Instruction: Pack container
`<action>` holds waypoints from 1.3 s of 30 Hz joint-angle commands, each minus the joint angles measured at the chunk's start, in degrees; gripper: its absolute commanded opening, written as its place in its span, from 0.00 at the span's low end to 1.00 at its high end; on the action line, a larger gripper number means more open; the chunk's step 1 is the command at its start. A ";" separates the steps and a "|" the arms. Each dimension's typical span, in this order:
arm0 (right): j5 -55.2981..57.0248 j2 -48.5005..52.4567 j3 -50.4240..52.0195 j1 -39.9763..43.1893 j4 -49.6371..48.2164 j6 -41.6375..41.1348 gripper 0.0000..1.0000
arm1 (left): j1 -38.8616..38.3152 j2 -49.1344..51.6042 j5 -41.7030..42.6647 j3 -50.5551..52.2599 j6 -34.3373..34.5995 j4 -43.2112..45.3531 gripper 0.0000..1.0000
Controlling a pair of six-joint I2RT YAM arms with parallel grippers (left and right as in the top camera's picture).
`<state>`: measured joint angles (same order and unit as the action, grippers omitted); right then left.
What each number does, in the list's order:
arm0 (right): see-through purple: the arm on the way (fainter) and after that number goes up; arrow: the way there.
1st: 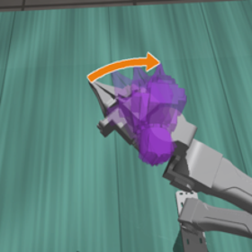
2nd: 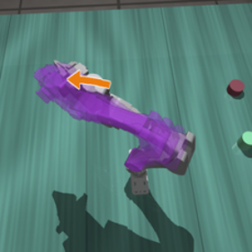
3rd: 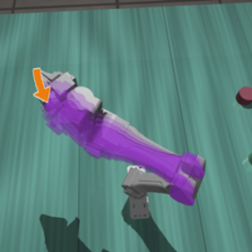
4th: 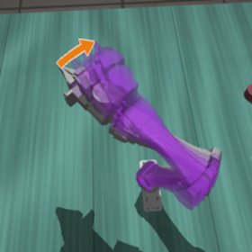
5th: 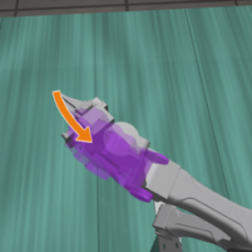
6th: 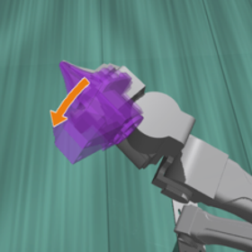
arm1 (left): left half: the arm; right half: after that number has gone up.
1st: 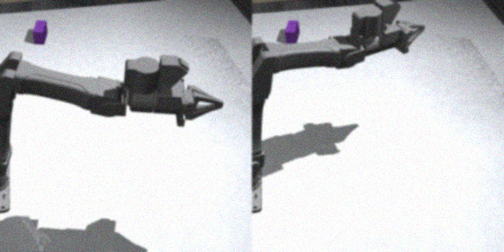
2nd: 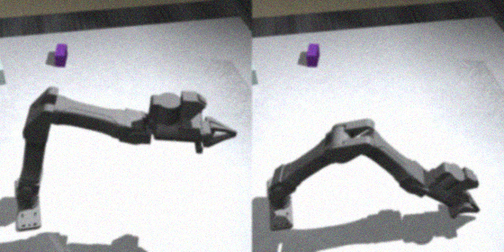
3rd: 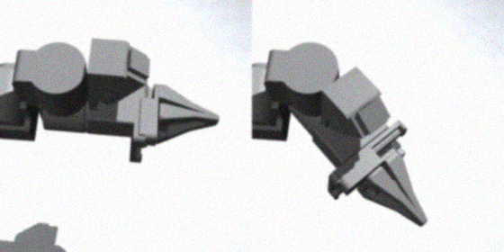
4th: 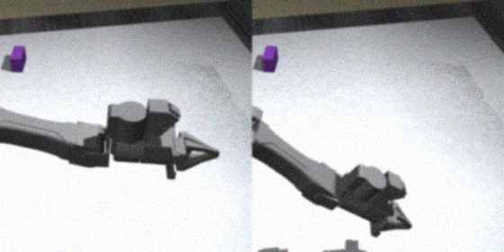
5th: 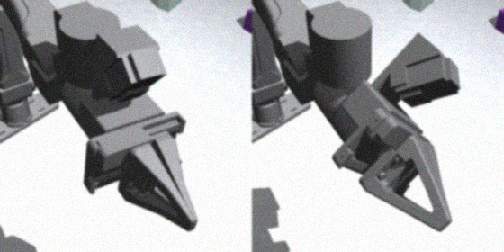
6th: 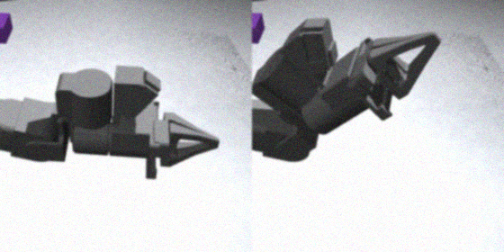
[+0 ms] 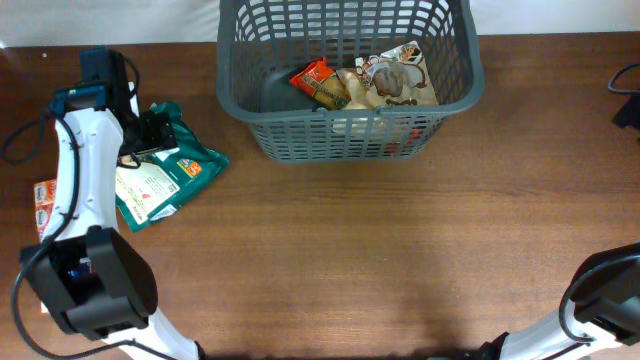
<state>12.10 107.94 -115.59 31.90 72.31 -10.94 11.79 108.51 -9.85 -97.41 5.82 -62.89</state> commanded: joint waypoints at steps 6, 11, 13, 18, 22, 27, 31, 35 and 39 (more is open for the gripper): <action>-0.09 -0.70 0.09 -0.04 -0.15 -0.44 0.99 | -0.09 5.86 -4.55 -0.13 7.06 -0.94 0.99; -0.09 -0.70 0.09 -0.04 -0.15 -0.44 0.99 | -0.09 7.98 -4.52 -0.13 11.98 -1.79 0.99; -0.09 -0.70 0.09 -0.04 -0.15 -0.44 0.99 | -0.09 8.28 -4.55 -0.13 13.68 -1.92 0.99; -0.09 -0.70 0.09 -0.04 -0.15 -0.44 0.99 | -0.09 8.28 -4.57 -0.13 18.32 -2.05 0.99; -0.09 -0.70 0.09 -0.04 -0.15 -0.44 0.99 | -0.09 8.28 -4.55 -0.13 19.34 -1.70 0.99; -0.09 -0.70 0.09 -0.04 -0.15 -0.44 0.99 | -0.07 8.33 -3.21 -0.13 20.50 -0.83 0.99; -0.09 -0.70 0.09 -0.04 -0.15 -0.44 0.99 | -0.02 8.33 -0.39 -0.13 20.50 1.42 0.99; -0.09 -0.70 0.09 -0.04 -0.15 -0.44 0.99 | -0.02 8.41 0.46 -0.13 20.50 2.75 0.99; -0.09 -0.70 0.09 -0.04 -0.15 -0.44 0.99 | -0.02 8.87 0.42 -0.11 20.50 2.64 0.99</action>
<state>12.08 107.94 -115.59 31.90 72.31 -10.94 11.79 116.44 -10.31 -97.41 25.39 -60.31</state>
